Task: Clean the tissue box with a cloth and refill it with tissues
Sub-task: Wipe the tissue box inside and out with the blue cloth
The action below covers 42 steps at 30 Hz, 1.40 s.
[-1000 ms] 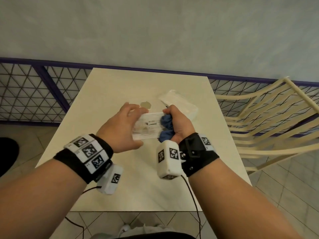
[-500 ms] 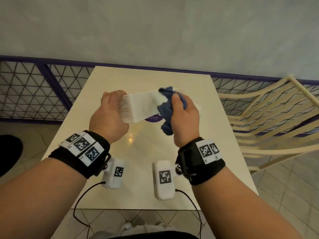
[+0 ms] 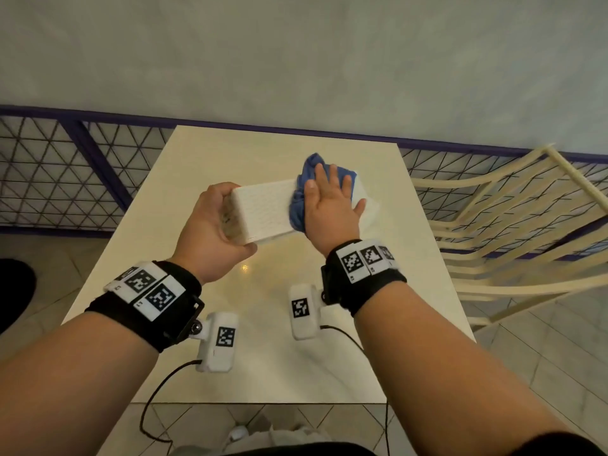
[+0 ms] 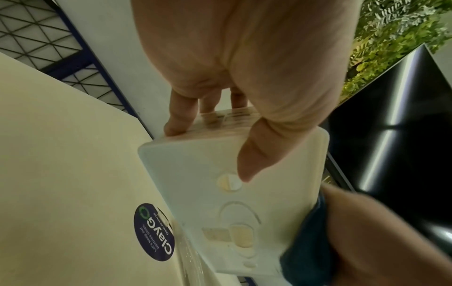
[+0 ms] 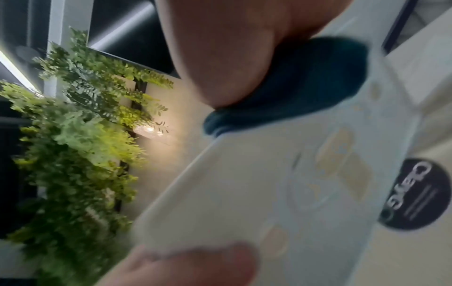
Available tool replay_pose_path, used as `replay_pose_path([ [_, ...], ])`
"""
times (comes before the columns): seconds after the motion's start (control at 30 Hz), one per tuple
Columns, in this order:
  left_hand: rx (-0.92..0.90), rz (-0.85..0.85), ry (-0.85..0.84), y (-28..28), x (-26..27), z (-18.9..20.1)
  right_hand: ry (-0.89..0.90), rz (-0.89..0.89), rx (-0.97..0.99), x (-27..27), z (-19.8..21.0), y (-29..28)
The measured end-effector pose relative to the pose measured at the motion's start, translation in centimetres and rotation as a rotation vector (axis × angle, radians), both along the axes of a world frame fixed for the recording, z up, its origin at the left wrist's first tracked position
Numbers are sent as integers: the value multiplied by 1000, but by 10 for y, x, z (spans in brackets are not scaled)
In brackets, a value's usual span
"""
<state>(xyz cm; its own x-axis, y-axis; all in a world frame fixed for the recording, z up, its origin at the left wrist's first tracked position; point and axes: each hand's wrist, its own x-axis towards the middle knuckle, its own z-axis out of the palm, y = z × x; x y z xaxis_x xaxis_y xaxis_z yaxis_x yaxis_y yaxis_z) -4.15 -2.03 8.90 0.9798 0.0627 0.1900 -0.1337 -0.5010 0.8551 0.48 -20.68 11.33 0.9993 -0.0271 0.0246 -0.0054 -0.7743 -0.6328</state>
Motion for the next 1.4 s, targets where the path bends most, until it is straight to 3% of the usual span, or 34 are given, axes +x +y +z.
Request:
replay_pose_path([
  [0.13,23,-9,-59,-8,3,6,-95,130,-22,-34,7,38],
  [0.23,-1,-39,-82,-1,4,11,-205,225,7,-33,5,25],
  [0.3,28,-39,-40,10,2,11,-177,122,9,-7,-4,-5],
  [0.4,50,-65,0,17,-2,8,25,-114,17,28,-16,-42],
  [0.5,71,-66,3,11,0,9,45,-188,37,21,-13,-26],
  [0.67,117,-73,-40,-6,8,11,-67,102,56,-41,-4,51],
  [0.77,73,-88,-54,-5,7,10,-153,170,80,-35,-7,36],
  [0.83,93,-79,-39,3,5,9,-152,74,112,-11,-16,0],
  [0.93,97,-84,-3,12,2,9,-8,-175,196,25,-32,-47],
  [1.03,110,-73,3,8,3,9,54,-270,224,26,-32,-42],
  [1.2,204,-76,27,-4,14,7,-2,-12,180,-22,-16,35],
  [1.3,156,-121,28,-8,15,8,-111,169,156,-43,-11,52],
  [1.4,139,-120,-1,-6,12,11,-148,89,199,-28,-17,28],
])
